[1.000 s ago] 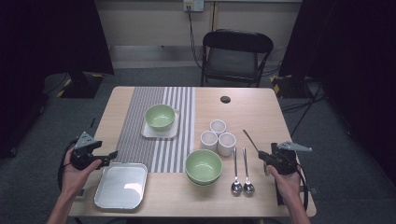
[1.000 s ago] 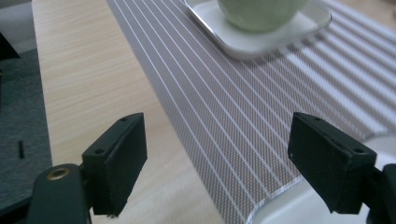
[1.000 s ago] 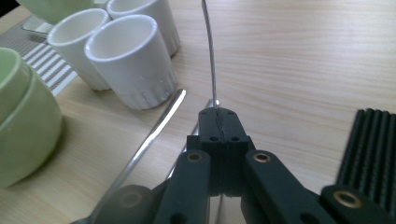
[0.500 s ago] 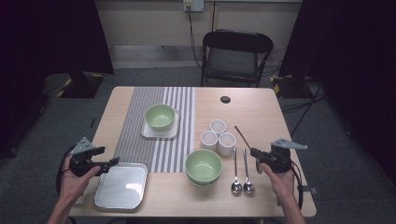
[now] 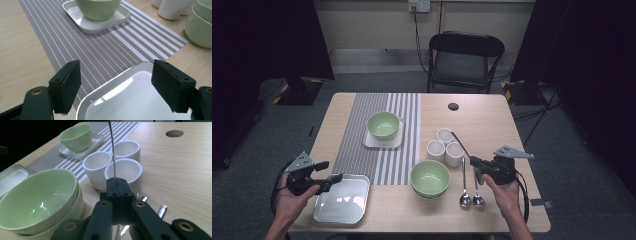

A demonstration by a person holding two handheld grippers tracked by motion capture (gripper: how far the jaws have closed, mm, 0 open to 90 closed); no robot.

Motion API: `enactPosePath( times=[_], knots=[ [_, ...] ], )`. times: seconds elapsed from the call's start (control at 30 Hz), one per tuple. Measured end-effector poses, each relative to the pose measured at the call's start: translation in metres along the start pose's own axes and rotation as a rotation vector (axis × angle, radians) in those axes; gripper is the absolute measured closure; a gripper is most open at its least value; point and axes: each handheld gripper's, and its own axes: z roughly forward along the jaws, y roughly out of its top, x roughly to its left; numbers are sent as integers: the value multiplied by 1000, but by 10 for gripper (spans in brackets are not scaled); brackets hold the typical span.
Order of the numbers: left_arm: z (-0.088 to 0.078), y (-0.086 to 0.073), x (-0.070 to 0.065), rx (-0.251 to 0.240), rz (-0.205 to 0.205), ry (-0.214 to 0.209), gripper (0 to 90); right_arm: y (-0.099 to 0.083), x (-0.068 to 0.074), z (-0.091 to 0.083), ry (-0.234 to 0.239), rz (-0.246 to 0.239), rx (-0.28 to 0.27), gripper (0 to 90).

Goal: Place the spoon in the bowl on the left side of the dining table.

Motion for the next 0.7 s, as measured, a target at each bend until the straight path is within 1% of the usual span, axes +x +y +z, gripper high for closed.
enactPosePath(
  times=[0.03, 0.07, 0.13, 0.17, 0.23, 0.27, 0.3, 0.33, 0.37, 0.4, 0.5, 0.53, 0.57, 0.6, 0.63, 0.7],
  knots=[
    [-1, 0, -2, -1, 7, -5, 237, 0, 1, 1, 5, 6, -7, 900],
    [-1, 0, -4, -4, 4, -5, 236, 1, 3, 2, 10, -1, -2, 900],
    [-3, 0, -7, -2, 19, -3, 235, 2, 5, 4, 15, -5, -2, 900],
    [-3, 1, -8, 1, 15, 2, 235, 3, 7, 5, 20, -10, -5, 900],
    [-2, 2, -15, 9, 31, -12, 247, 4, 12, 8, 11, -30, 6, 900],
    [-1, 3, -17, 14, 43, -17, 255, 5, 13, 9, 18, -23, -1, 900],
    [1, 4, -19, 13, 49, -30, 255, 6, 14, 10, 21, -26, -5, 900],
    [3, 5, -21, 17, 49, -34, 255, 8, 16, 10, 25, -35, -2, 900],
    [5, 6, -21, 16, 55, -31, 255, 10, 18, 11, 33, -38, -2, 900],
    [8, 8, -22, 12, 48, -33, 254, 12, 19, 12, 37, -40, -3, 900],
    [12, 14, -25, -5, 55, -38, 254, 19, 26, 14, 55, -57, -7, 900],
    [13, 16, -26, -14, 61, -46, 254, 23, 29, 15, 62, -61, -11, 900],
    [14, 18, -27, -8, 62, -56, 260, 25, 31, 16, 72, -65, -15, 900],
    [16, 21, -29, -14, 76, -55, 273, 27, 33, 17, 78, -71, -17, 900],
    [17, 23, -30, -16, 82, -54, 274, 29, 37, 19, 86, -77, -21, 900],
    [21, 27, -34, -19, 88, -67, 265, 31, 41, 23, 103, -84, -27, 900]
  ],
)
